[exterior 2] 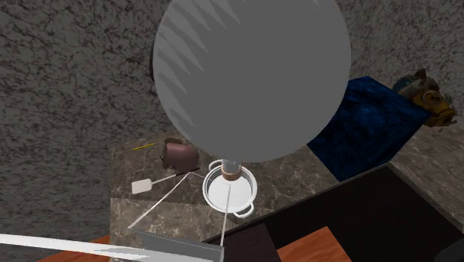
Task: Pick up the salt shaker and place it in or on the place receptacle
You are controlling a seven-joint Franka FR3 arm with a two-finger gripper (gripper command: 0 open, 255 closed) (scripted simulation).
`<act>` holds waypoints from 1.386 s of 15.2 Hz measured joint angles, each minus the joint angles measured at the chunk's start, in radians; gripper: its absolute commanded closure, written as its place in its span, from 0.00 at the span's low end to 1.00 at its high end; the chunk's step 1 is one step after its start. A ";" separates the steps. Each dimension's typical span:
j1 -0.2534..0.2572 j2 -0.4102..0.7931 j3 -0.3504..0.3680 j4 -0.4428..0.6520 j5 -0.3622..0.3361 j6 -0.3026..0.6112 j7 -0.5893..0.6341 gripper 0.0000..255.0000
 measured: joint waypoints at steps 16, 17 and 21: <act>0.024 0.148 -0.025 -0.092 0.104 0.218 -0.104 1.00; 0.026 0.159 -0.026 -0.095 0.114 0.231 -0.113 1.00; 0.032 0.205 -0.027 -0.109 0.158 0.282 -0.151 1.00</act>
